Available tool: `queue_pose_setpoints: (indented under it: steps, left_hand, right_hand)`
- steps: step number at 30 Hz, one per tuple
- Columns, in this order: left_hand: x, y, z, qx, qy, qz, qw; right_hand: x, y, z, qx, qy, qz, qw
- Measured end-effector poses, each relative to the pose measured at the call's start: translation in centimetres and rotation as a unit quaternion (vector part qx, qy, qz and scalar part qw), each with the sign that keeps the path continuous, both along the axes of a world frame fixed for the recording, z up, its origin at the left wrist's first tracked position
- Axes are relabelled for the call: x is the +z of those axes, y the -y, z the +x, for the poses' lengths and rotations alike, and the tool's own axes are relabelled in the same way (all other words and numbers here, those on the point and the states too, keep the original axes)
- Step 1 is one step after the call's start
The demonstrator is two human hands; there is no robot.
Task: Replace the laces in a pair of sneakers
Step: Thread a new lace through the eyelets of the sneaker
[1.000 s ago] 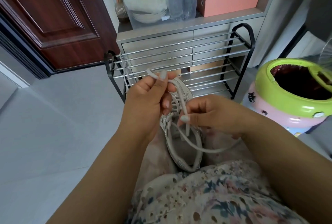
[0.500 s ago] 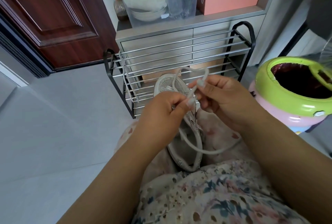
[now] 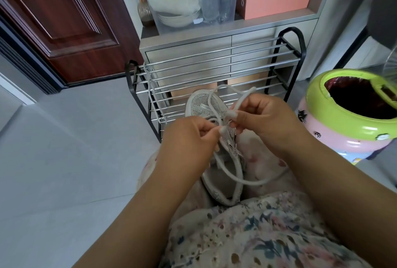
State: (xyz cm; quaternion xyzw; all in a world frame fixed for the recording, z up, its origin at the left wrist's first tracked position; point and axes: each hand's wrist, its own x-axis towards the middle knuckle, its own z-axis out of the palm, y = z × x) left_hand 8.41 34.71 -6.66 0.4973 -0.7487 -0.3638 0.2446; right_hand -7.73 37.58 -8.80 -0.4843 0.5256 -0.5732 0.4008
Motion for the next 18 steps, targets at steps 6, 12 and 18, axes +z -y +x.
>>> queue_pose_setpoints:
  steps: [6,12,18]
  left_hand:
    - [-1.7,-2.1,-0.4,0.008,0.004,0.146,0.989]
    - [-2.7,-3.0,-1.6,0.049,-0.110,0.233,0.965]
    - [-3.2,-3.3,-1.7,0.111,-0.193,0.276,0.935]
  right_hand:
    - [-1.2,0.2,-0.3,-0.004,-0.073,0.056,0.996]
    - [-1.4,0.2,-0.4,-0.018,-0.130,0.063,0.989]
    - [-1.3,0.1,-0.2,-0.013,-0.198,0.061,0.978]
